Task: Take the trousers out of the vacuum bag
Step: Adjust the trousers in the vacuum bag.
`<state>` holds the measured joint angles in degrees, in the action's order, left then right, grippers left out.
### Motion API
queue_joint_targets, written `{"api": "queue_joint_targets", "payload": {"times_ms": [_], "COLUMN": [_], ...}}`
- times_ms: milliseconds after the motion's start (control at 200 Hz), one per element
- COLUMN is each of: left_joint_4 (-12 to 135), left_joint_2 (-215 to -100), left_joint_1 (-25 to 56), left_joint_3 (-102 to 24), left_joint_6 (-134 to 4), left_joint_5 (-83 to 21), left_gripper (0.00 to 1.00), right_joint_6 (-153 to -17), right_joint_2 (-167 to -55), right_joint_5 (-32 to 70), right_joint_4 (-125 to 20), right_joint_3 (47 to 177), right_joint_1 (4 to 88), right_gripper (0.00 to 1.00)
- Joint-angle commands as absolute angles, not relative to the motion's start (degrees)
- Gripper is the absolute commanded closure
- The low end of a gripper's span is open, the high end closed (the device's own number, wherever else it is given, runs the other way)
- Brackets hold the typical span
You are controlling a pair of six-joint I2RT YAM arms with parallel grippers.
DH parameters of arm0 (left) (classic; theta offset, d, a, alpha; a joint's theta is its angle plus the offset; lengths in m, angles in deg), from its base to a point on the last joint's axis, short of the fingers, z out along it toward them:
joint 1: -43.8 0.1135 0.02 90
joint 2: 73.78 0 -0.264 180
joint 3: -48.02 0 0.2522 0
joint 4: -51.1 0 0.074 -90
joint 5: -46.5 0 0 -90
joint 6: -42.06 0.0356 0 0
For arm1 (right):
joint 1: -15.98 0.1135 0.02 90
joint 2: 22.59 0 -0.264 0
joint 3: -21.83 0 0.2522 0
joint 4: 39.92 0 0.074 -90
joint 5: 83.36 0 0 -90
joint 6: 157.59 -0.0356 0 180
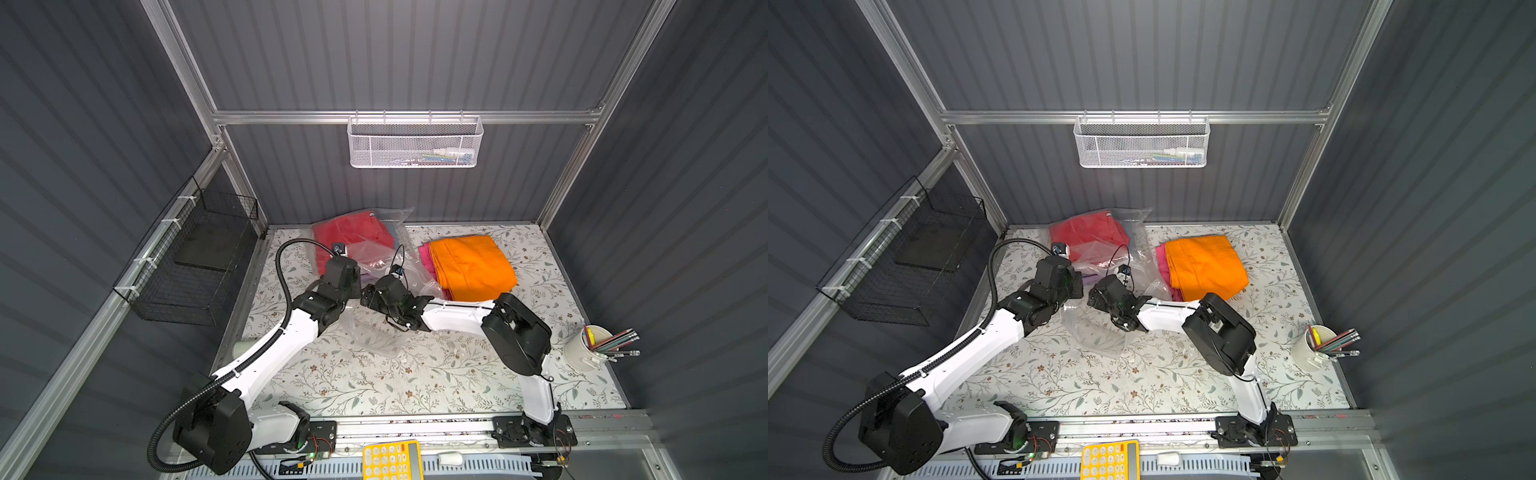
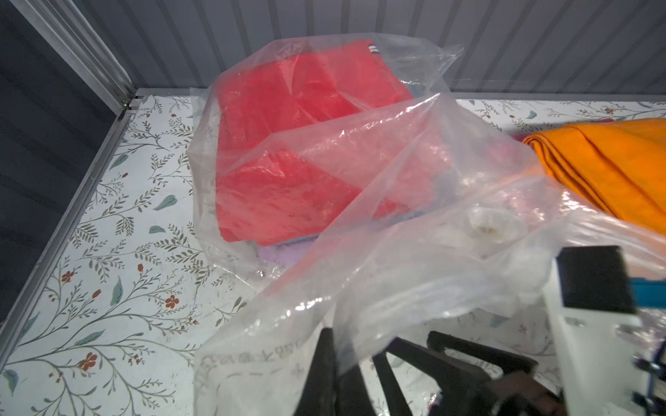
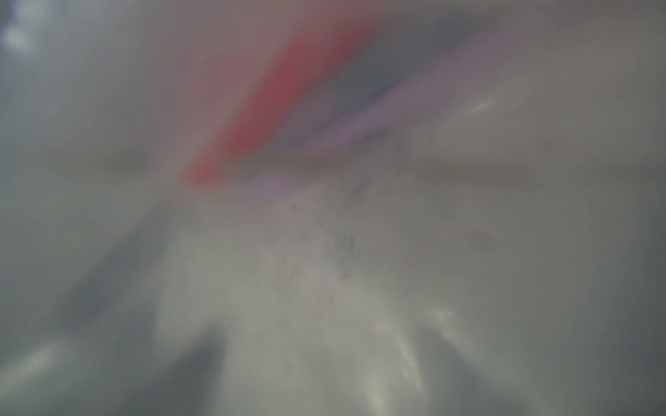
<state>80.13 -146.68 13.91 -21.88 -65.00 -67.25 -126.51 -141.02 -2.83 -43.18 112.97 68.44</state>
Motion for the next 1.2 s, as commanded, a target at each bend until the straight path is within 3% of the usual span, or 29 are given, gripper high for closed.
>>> {"api": "queue_joint_targets", "payload": {"times_ms": [0,445,986,1196], "left_joint_4": [78.5,79.5,78.9,78.9], "left_joint_2": [-147.1,-147.2,-149.1,-150.2], "left_joint_1": [14.4,14.6,15.6,16.8], "left_joint_3": [-23.9,-23.4,-23.4,-23.0], "left_joint_6": [-64.3,-63.8,-63.4,-63.7], "left_joint_5": [-66.4,-66.9,-67.7,-67.1], "left_gripper": [1.00,1.00,1.00,1.00], "right_joint_6": [-125.6,-129.0,-133.9,-134.7], "right_joint_2": [-143.3,-149.4,-157.6,-158.1], "right_joint_5": [-3.2,-3.0,-3.1,-2.7], "right_joint_4": [-45.6,-45.9,-50.7,-51.5], "right_joint_3": [117.2,124.3,133.7,134.1], "right_joint_1": [66.7,64.0,62.6,62.0], "right_gripper": [0.17,0.17,0.35,0.35]}}
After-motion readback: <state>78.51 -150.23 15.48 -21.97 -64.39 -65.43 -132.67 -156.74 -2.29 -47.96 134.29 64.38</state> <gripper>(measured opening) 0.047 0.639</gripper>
